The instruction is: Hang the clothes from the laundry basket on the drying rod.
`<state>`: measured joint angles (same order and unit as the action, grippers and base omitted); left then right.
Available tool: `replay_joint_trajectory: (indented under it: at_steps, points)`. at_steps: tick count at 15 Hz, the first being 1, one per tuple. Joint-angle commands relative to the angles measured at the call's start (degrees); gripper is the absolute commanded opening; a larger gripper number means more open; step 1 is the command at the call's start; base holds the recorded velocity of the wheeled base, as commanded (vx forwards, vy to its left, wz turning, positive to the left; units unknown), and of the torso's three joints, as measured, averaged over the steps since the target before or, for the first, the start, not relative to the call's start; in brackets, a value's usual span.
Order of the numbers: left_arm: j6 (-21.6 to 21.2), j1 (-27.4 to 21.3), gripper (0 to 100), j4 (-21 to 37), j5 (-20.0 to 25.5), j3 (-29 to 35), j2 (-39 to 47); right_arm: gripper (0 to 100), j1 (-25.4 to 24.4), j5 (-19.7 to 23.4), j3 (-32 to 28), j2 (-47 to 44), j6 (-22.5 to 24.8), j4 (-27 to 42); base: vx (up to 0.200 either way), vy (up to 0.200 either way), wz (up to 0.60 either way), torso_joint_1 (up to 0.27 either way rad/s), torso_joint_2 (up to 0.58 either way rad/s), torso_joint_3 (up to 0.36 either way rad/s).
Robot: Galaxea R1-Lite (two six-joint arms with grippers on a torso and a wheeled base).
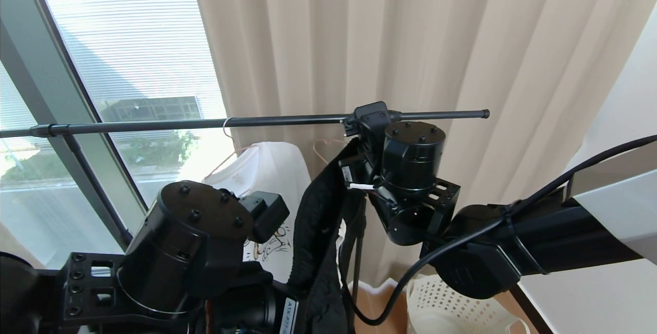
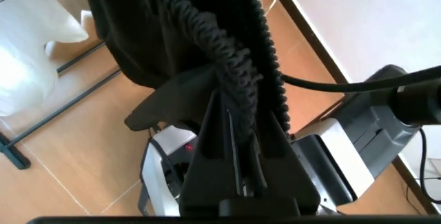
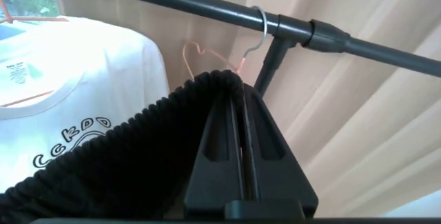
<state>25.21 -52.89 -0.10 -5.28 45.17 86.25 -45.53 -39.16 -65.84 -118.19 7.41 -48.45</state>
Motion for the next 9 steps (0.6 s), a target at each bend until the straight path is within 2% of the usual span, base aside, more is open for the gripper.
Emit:
replay_joint_trajectory:
  at_steps: [1,3,4,5,7,9]
  points:
    - [-0.25,3.94,0,-0.17,-1.31,-1.48,-2.58,0,1.85,0.04,4.49,6.22,-1.26,0.02,0.0,0.0,0.0,0.0,0.0,0.0]
    - [-1.3,9.56,0,-0.17,-1.66,-0.96,-3.02,0,2.29,0.13,12.05,13.51,-2.84,-0.42,0.0,0.0,0.0,0.0,0.0,0.0]
    - [-2.36,11.32,0,-0.25,-1.93,-0.25,-3.02,0,2.29,0.22,13.99,15.27,-4.07,-0.69,0.0,0.0,0.0,0.0,0.0,0.0]
    - [-3.76,14.49,0,0.01,-2.28,3.0,-3.19,0,1.5,0.13,17.94,19.14,-6.18,0.19,0.0,0.0,0.0,0.0,0.0,0.0]
    - [-5.35,16.16,0,0.01,-2.37,6.95,-2.05,0,-0.08,-0.04,19.17,21.33,-3.9,0.63,0.0,0.0,0.0,0.0,0.0,0.0]
    - [-6.93,18.27,0,-0.87,-2.46,9.59,0.85,0,-1.93,-0.04,17.41,22.56,-2.58,5.99,0.0,0.0,0.0,0.0,0.0,0.0]
